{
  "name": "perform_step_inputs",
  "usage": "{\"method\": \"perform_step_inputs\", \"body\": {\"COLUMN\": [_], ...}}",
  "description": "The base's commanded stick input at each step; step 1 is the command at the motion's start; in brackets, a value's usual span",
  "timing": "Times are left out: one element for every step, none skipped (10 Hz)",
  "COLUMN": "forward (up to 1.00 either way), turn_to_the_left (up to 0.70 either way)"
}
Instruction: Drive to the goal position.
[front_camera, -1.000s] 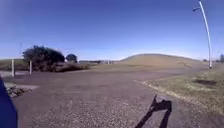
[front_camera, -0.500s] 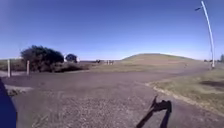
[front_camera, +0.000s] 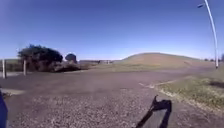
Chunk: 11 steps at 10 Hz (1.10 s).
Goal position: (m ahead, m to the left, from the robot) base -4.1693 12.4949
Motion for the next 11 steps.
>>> {"method": "perform_step_inputs", "body": {"forward": [0.70, 0.70, 0.70, 0.70, 0.70, 0.70, 0.70, 0.70, 0.70, 0.70, 0.70], "turn_to_the_left": [-0.16, -0.32, -0.35, -0.35, -0.35, -0.35, -0.35, -0.35, -0.35, -0.34, -0.34]}}
